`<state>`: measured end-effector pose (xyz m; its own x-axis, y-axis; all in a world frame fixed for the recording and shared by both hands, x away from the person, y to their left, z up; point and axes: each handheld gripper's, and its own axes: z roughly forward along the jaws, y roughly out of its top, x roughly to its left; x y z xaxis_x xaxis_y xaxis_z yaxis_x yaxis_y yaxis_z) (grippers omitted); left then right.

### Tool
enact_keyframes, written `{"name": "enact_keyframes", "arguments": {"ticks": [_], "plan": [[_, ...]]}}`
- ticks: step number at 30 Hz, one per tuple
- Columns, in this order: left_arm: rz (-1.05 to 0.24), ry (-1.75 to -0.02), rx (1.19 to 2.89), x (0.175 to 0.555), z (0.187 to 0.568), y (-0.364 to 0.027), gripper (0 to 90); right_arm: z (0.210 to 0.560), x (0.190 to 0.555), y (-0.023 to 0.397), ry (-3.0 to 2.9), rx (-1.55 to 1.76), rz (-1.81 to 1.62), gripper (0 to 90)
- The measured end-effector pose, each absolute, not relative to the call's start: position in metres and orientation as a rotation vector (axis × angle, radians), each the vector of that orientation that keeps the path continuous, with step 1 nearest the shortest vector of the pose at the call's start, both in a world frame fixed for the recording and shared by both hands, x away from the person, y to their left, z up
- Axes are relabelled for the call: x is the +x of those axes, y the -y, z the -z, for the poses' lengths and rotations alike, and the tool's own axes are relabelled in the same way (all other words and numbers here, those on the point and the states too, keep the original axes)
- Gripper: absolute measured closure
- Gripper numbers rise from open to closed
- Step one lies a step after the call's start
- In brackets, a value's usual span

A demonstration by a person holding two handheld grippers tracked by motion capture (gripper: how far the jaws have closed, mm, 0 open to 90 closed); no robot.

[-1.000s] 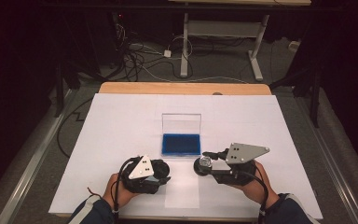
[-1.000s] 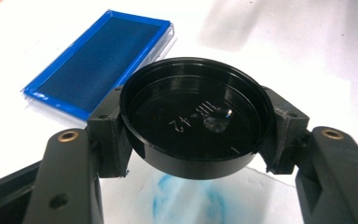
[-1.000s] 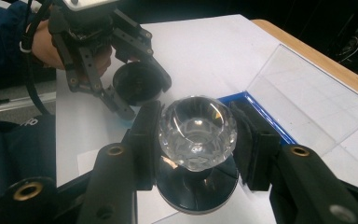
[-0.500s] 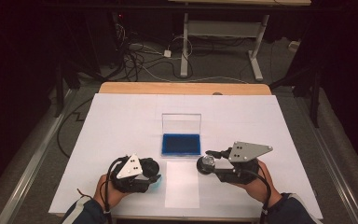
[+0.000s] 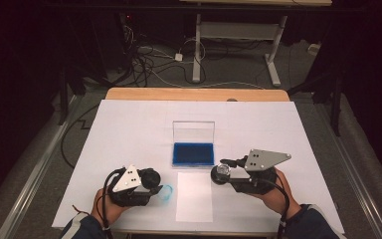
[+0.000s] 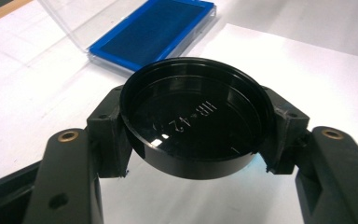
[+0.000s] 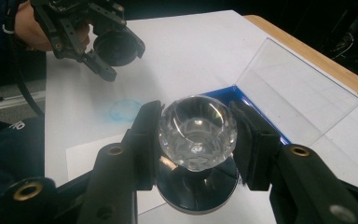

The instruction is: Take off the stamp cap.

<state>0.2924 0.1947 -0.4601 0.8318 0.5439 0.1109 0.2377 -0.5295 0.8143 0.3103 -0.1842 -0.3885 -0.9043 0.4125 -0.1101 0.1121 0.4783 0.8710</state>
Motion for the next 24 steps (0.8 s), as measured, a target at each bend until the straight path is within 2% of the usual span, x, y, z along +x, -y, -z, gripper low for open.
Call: {"name": "enact_keyframes", "arguments": {"ticks": [14,24], "plan": [[-0.464,-0.647,2.102,0.284,0.463,-0.221,36.0,0.387,0.319,0.188,-2.421,0.452,-1.399,56.7],[-0.454,-0.650,2.109,0.277,0.467,-0.225,35.9,0.387,0.316,0.181,-2.427,0.426,-1.391,56.7]]}}
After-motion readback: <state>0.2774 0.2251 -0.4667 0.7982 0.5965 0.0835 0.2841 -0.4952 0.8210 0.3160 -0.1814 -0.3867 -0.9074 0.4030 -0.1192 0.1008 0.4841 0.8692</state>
